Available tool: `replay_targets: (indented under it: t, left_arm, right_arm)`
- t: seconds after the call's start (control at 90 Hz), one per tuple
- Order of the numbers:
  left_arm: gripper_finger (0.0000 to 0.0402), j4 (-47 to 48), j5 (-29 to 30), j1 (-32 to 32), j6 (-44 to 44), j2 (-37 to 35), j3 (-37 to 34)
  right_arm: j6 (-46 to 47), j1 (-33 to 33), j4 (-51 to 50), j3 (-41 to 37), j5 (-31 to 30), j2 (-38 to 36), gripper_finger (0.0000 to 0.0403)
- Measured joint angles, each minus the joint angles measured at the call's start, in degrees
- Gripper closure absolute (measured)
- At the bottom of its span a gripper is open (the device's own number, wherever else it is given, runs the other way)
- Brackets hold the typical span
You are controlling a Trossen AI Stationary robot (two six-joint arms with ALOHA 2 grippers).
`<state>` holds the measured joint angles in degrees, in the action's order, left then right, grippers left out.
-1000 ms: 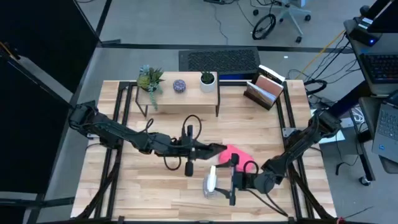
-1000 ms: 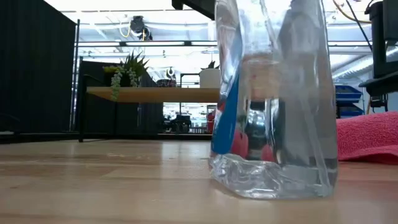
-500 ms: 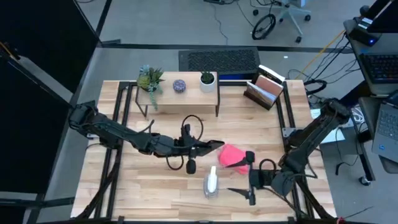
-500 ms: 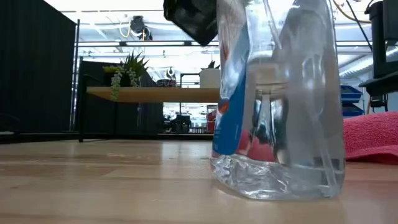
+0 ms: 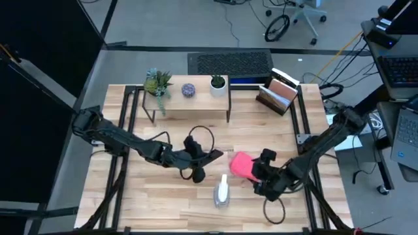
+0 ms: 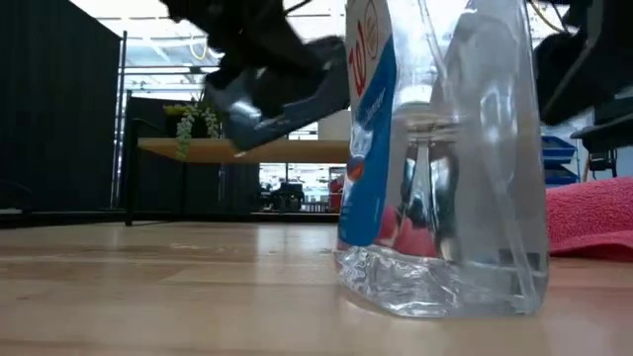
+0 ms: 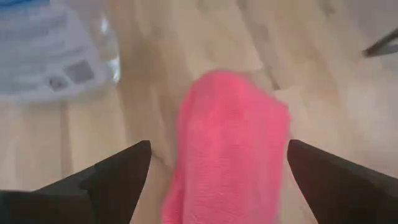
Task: Apply microfiber cloth
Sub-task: Wipe the back of the cellphone using the pink microfiber cloth
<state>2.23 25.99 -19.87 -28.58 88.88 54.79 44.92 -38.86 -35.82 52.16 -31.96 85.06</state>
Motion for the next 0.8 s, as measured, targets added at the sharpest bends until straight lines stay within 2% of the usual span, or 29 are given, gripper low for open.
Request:
replay_targets:
  t: [0.133,0.256,0.356,0.478,0.678,0.8]
  left_arm:
    - [0.0391,6.2,1.3,-2.4,-4.8,0.0,0.0]
    - [0.0391,9.8,1.5,-4.7,-7.1,0.0,0.0]
    - [0.0391,12.1,1.5,-5.5,-7.5,0.0,0.0]
    - [0.0391,15.5,1.2,-5.6,-8.8,-0.6,0.0]
    - [0.0391,20.0,-1.3,-7.1,-13.1,-2.9,0.0]
    - [0.0391,20.6,-1.4,-8.3,-13.2,-4.6,0.0]
  right_arm:
    - [-4.2,1.0,8.6,0.0,10.8,1.6,0.0042]
    - [1.2,0.9,16.5,0.0,19.2,1.7,0.0052]
    - [6.2,-0.2,25.8,0.0,21.4,2.9,0.0071]
    - [7.8,-1.9,38.7,0.0,23.6,6.5,0.0107]
    - [5.3,-3.2,58.2,0.0,26.4,15.3,0.019]
    - [2.7,-2.3,63.2,0.0,26.4,18.6,0.0237]
